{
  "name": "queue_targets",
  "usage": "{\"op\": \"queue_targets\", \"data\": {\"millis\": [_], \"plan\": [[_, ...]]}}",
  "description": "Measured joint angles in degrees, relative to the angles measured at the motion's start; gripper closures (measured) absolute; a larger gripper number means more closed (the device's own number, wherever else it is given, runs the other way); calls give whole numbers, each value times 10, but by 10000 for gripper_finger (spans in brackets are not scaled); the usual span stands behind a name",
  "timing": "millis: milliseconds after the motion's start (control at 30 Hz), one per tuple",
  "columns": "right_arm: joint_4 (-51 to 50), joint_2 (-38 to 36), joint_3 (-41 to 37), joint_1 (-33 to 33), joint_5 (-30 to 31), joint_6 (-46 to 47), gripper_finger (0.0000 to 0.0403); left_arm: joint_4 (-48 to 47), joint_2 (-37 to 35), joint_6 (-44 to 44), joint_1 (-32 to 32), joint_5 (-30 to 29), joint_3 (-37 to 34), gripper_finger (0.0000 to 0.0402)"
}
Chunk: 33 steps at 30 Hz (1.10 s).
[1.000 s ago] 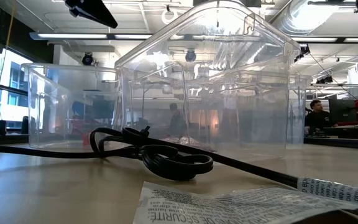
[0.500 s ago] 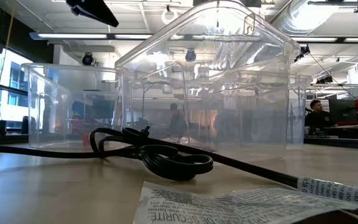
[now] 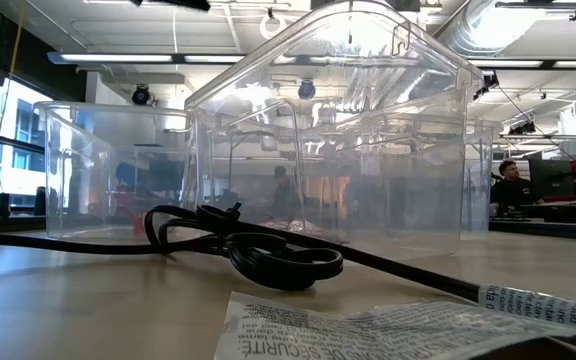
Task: Sort candy
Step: Put the orange candy into the left transparent bin
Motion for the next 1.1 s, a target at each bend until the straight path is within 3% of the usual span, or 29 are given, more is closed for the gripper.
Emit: {"op": "queue_targets", "data": {"millis": [133, 233, 333, 433, 567, 700, 833, 900, 1100], "plan": [[124, 8, 0, -110, -28, -198, 401, 105, 0, 70, -8, 10, 0, 401], [263, 19, 0, -188, -137, -355, 402, 169, 0, 126, -18, 37, 0, 401], [411, 43, 0, -252, -291, -473, 402, 205, 0, 168, -32, 72, 0, 401], [529, 72, 0, -303, -393, -529, 402, 221, 0, 191, -51, 88, 0, 401], [629, 115, 0, -353, -475, -544, 403, 222, -5, 209, -80, 87, 0, 401], [698, 162, 0, -383, -520, -542, 401, 223, -18, 214, -105, 74, 0, 401], [753, 198, 0, -398, -528, -507, 379, 235, -27, 219, -123, 42, 0, 401], [758, 209, 0, -401, -525, -508, 352, 244, -29, 224, -127, 34, 0, 401], [771, 215, 1, -390, -435, -568, 231, 252, -29, 232, -128, 24, 0, 401]]}}
